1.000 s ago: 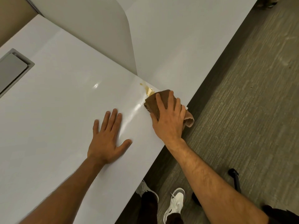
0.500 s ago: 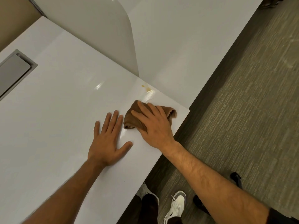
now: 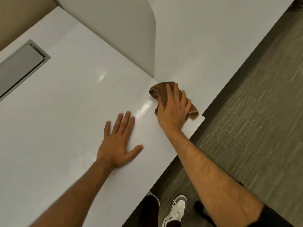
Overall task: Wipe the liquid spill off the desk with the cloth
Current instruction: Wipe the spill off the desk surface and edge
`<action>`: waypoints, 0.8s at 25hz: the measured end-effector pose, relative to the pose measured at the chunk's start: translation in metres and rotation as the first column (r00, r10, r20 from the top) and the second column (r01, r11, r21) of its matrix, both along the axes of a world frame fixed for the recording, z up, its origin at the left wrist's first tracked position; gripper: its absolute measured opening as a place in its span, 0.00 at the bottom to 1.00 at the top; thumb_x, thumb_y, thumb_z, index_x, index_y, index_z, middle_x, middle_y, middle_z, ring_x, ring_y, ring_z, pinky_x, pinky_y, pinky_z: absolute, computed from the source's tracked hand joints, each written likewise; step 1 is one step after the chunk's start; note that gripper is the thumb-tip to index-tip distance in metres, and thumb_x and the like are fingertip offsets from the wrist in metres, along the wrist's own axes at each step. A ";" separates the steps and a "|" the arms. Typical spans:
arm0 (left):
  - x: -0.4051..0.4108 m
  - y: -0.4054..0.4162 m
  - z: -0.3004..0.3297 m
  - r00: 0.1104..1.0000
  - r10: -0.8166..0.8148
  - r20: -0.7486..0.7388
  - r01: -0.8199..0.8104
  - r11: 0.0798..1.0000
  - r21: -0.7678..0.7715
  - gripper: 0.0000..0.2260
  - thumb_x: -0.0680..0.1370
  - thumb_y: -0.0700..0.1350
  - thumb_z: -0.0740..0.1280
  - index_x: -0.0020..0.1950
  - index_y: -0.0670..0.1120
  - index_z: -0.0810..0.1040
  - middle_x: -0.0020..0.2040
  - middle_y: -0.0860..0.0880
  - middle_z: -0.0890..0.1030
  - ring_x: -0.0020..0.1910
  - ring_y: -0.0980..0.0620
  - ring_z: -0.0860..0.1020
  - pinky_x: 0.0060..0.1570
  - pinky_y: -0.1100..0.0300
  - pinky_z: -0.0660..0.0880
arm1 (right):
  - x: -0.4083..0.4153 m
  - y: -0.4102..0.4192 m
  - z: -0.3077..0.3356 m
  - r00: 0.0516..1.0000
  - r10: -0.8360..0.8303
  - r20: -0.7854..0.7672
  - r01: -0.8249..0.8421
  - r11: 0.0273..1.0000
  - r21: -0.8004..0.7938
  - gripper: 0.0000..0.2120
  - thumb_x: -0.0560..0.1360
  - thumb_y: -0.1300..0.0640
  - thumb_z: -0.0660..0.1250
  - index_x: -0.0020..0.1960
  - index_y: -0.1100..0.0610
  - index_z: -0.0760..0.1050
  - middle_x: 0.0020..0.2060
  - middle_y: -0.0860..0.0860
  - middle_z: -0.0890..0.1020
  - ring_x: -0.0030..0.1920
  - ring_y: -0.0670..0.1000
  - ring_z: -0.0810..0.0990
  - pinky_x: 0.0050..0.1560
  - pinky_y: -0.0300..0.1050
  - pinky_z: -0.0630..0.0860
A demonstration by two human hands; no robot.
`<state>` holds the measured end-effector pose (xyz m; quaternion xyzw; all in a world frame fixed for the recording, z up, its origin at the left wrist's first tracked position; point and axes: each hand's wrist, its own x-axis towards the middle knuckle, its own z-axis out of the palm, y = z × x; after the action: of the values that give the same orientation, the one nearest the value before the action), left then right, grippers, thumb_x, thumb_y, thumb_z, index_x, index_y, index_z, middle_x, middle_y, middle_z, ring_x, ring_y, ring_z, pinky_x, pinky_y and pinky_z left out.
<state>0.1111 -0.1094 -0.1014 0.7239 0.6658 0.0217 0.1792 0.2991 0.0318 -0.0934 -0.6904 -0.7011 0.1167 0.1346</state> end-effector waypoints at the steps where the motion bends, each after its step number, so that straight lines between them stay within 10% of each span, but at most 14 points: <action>1: 0.000 0.001 -0.001 1.000 0.002 0.002 -0.002 1.000 0.004 0.43 0.79 0.75 0.48 0.87 0.53 0.40 0.87 0.53 0.39 0.86 0.50 0.39 0.82 0.37 0.41 | -0.004 0.011 0.001 0.998 0.059 -0.013 -0.059 0.998 0.009 0.26 0.81 0.44 0.62 0.77 0.51 0.67 0.77 0.54 0.69 0.73 0.60 0.69 0.71 0.60 0.63; 9: -0.006 0.000 -0.001 0.986 0.087 0.145 -0.088 0.996 0.000 0.44 0.79 0.73 0.52 0.87 0.52 0.40 0.87 0.52 0.45 0.86 0.53 0.43 0.83 0.45 0.37 | -0.024 0.001 -0.003 0.775 0.632 -0.027 -0.626 0.773 0.104 0.23 0.80 0.43 0.63 0.74 0.47 0.72 0.77 0.51 0.69 0.71 0.58 0.71 0.70 0.57 0.64; 16: -0.007 -0.001 0.003 0.947 0.194 0.256 -0.209 0.977 0.033 0.39 0.77 0.70 0.59 0.79 0.44 0.66 0.86 0.46 0.58 0.85 0.54 0.47 0.84 0.42 0.47 | 0.032 -0.046 -0.009 0.721 0.693 0.012 -0.689 0.714 0.127 0.28 0.76 0.45 0.67 0.75 0.47 0.70 0.78 0.53 0.68 0.72 0.59 0.69 0.72 0.61 0.62; 20: -0.001 -0.004 0.003 0.977 0.141 0.157 -0.151 0.987 0.052 0.42 0.78 0.70 0.57 0.83 0.44 0.59 0.86 0.46 0.55 0.86 0.51 0.46 0.84 0.45 0.43 | 0.076 -0.071 -0.011 0.759 0.648 0.068 -0.651 0.756 0.066 0.33 0.74 0.44 0.69 0.77 0.47 0.66 0.78 0.54 0.67 0.72 0.60 0.68 0.71 0.64 0.63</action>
<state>0.1096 -0.1139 -0.0980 0.6745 0.7005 0.1116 0.2044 0.3756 -0.0388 -0.1039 -0.4004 -0.9039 0.1117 0.1005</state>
